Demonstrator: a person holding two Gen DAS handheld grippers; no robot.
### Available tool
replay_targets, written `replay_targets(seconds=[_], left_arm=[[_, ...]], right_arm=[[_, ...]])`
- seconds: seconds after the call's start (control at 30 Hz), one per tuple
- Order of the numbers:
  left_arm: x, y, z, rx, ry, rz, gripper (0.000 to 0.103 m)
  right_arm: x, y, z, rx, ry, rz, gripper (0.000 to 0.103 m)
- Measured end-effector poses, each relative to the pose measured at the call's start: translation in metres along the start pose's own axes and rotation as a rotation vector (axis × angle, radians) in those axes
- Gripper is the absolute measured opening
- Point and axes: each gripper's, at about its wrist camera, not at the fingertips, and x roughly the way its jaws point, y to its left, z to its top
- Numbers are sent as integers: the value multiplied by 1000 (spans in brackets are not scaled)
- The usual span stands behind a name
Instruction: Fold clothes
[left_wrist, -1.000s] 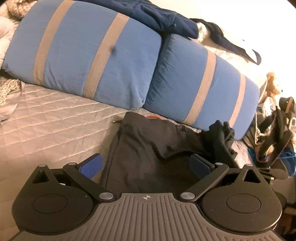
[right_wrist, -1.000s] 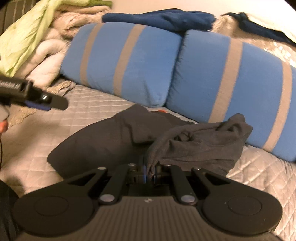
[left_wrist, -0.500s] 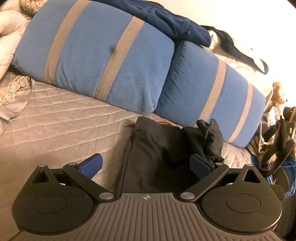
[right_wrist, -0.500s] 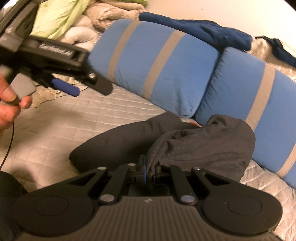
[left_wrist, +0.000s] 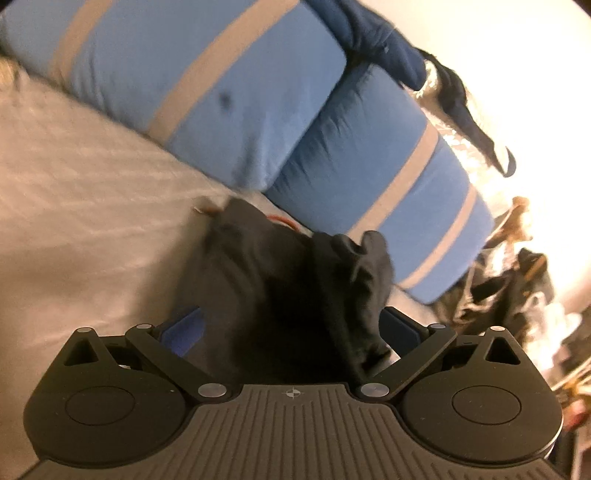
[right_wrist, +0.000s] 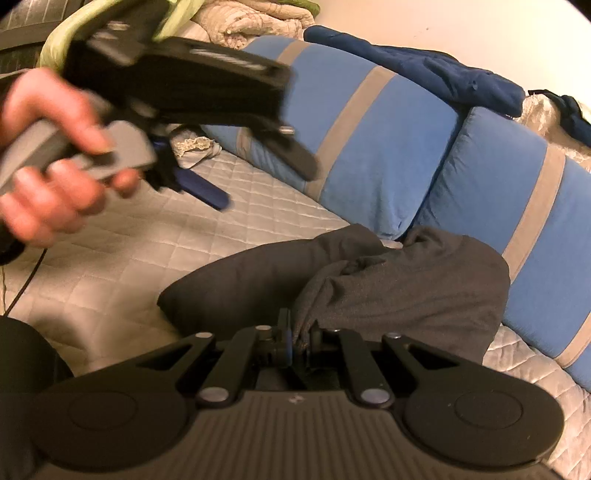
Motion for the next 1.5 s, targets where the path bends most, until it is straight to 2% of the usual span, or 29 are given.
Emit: replay_targets(seconds=[0.23, 0.43, 0.6, 0.67, 0.73, 0.77, 0.83, 1.07, 1.3, 1.5], left_arm=[[70, 16, 22, -192, 178, -172, 103], [121, 22, 27, -298, 225, -273, 103], [149, 14, 30, -303, 275, -306, 100], [159, 8, 31, -284, 311, -298, 83], [164, 3, 32, -242, 336, -254, 27], [164, -2, 32, -207, 339, -223, 19], [159, -13, 35, -128, 312, -184, 13], [129, -40, 50, 81, 245, -126, 10], [105, -51, 68, 180, 202, -76, 10], [84, -39, 81, 225, 166, -13, 10]], right_arm=[[-2, 0, -4, -12, -12, -2, 7], [-3, 2, -7, -32, -21, -1, 7], [-4, 3, -10, -55, -28, 1, 7], [-4, 3, -11, -62, -30, 2, 7], [-5, 3, -11, -66, -32, 0, 7], [-5, 3, -10, -67, -32, -2, 7], [-7, 2, -9, -70, -36, -4, 8], [-18, 6, 2, -99, -71, -16, 8], [-19, 18, 21, -115, -111, -1, 8], [-7, 36, 40, -112, -136, 32, 7]])
